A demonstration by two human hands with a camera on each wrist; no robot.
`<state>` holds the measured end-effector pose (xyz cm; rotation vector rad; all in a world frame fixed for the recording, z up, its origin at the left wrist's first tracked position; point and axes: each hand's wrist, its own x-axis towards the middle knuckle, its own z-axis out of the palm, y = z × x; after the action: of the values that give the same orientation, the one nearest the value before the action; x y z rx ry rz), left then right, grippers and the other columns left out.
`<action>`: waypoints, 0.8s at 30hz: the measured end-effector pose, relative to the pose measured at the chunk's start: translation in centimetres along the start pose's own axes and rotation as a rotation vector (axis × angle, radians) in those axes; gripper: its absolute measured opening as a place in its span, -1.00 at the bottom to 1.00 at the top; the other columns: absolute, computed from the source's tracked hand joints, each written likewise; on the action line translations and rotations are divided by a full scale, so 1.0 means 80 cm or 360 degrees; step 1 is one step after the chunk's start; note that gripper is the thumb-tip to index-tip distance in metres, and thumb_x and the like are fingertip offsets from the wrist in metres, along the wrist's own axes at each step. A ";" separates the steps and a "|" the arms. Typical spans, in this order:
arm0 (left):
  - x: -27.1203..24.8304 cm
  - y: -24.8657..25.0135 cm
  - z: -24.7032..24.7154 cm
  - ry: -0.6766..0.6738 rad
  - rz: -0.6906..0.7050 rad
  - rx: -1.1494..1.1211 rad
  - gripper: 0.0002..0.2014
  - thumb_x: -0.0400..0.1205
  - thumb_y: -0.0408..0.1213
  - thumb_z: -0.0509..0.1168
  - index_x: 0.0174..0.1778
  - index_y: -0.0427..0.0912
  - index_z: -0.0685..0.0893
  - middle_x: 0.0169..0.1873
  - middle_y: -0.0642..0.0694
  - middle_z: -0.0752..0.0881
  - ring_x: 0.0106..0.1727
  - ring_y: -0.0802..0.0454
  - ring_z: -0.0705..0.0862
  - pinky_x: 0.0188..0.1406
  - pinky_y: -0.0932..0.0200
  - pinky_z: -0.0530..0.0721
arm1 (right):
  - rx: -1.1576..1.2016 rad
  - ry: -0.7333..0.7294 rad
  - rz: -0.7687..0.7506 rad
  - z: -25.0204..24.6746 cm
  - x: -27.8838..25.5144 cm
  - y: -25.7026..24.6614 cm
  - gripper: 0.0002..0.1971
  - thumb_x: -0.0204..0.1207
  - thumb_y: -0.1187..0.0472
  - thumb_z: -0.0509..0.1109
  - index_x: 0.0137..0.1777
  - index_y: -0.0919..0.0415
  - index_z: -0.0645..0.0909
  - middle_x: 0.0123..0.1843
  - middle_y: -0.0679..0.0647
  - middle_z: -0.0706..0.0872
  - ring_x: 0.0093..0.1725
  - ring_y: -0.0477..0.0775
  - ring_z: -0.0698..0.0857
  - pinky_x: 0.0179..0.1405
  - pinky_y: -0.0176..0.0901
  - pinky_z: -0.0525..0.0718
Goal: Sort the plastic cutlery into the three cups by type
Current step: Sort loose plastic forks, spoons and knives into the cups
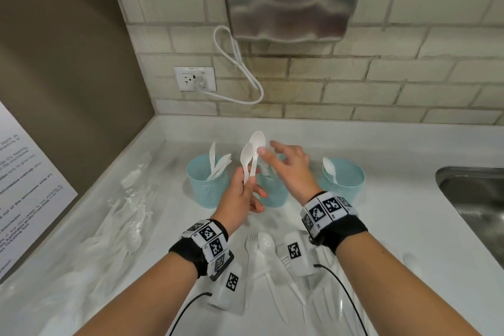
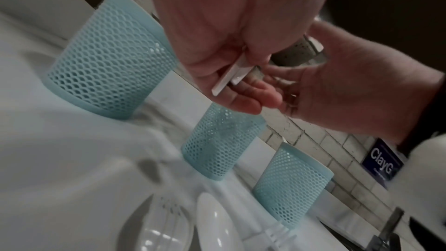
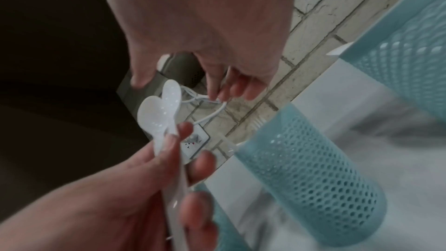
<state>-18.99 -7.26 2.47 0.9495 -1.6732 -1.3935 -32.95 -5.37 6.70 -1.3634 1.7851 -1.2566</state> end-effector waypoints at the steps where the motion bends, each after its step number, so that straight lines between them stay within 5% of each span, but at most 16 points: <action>1: 0.000 0.001 0.001 -0.0029 -0.0016 0.0018 -0.78 0.78 -0.19 0.01 0.33 -0.03 0.37 -0.26 -0.08 0.66 -0.46 0.03 0.64 -0.26 0.07 0.73 | 0.0022 -0.0114 -0.0010 0.005 -0.004 -0.003 -0.46 0.42 -0.24 0.40 0.32 0.02 0.57 0.24 -0.02 0.45 0.32 0.01 0.36 0.29 -0.19 0.38; 4: 0.000 0.006 0.007 -0.0114 -0.0037 0.0053 -0.74 0.77 -0.18 0.01 0.38 -0.02 0.34 -0.27 -0.09 0.67 -0.38 -0.02 0.72 -0.14 -0.02 0.76 | -0.0018 -0.0170 -0.0071 0.013 -0.010 -0.005 -0.68 0.45 -0.04 0.46 0.03 0.20 0.65 0.08 0.01 0.46 0.10 -0.04 0.43 0.07 -0.35 0.34; 7: -0.002 0.010 0.019 -0.0220 -0.0021 0.0091 -0.80 0.77 -0.17 0.01 0.28 0.07 0.41 -0.29 -0.08 0.71 -0.27 -0.09 0.77 -0.02 -0.07 0.75 | 0.0050 -0.0123 -0.0071 0.005 -0.014 0.001 -0.74 0.55 0.09 0.38 -0.02 0.33 0.58 0.04 0.10 0.47 -0.20 -0.14 0.49 -0.22 -0.52 0.47; 11: -0.003 0.009 0.032 -0.0270 0.0008 0.0332 -0.88 0.75 -0.15 0.06 0.06 0.02 0.50 -0.09 0.01 0.75 -0.05 0.07 0.76 0.06 0.18 0.68 | 0.0212 -0.0145 -0.0068 -0.016 -0.028 0.004 -0.90 0.64 0.18 0.27 -0.08 0.18 0.44 -0.24 0.09 0.58 -0.34 -0.05 0.55 -0.34 -0.30 0.52; 15: -0.010 -0.003 0.030 -0.0161 0.0025 0.0566 -0.73 0.68 -0.20 0.24 0.30 -0.11 0.57 0.17 -0.03 0.68 0.16 0.07 0.65 0.25 0.20 0.57 | 0.0060 0.0353 -0.0214 -0.068 -0.028 0.000 -0.95 0.66 0.24 0.21 0.05 0.21 0.44 -0.19 -0.05 0.53 -0.21 -0.10 0.50 -0.35 -0.48 0.41; 18: -0.023 -0.006 0.023 -0.0064 -0.0055 0.0690 -0.73 0.65 -0.21 0.29 0.27 -0.12 0.62 0.14 -0.02 0.64 -0.01 0.16 0.64 -0.11 0.47 0.54 | -0.0060 0.0684 -0.0200 -0.112 -0.011 0.010 -0.85 0.65 0.23 0.21 0.09 0.32 0.48 -0.04 0.17 0.57 -0.10 0.07 0.52 -0.36 -0.37 0.39; 20: -0.031 -0.011 0.017 -0.0065 -0.0171 0.0780 -0.79 0.63 -0.18 0.31 0.16 -0.09 0.66 0.08 -0.03 0.65 -0.10 0.20 0.63 -0.25 0.50 0.53 | -0.0158 0.0741 -0.0094 -0.128 0.001 0.025 -0.83 0.64 0.22 0.22 0.06 0.35 0.49 0.02 0.24 0.58 -0.08 0.10 0.51 -0.28 -0.29 0.37; 24: -0.052 -0.024 0.007 -0.0166 -0.0436 0.1040 -0.82 0.57 -0.06 0.38 -0.05 -0.08 0.68 0.01 -0.03 0.72 0.04 0.06 0.67 0.02 0.19 0.57 | -0.0378 0.0603 0.0190 -0.132 0.011 0.053 -0.78 0.61 0.27 0.25 0.01 0.47 0.56 -0.09 0.25 0.58 -0.10 0.19 0.57 -0.32 -0.31 0.28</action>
<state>-17.52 -3.55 0.13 1.5337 -2.2005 -1.0776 -43.99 -2.43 7.20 -1.1736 2.3027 -1.3383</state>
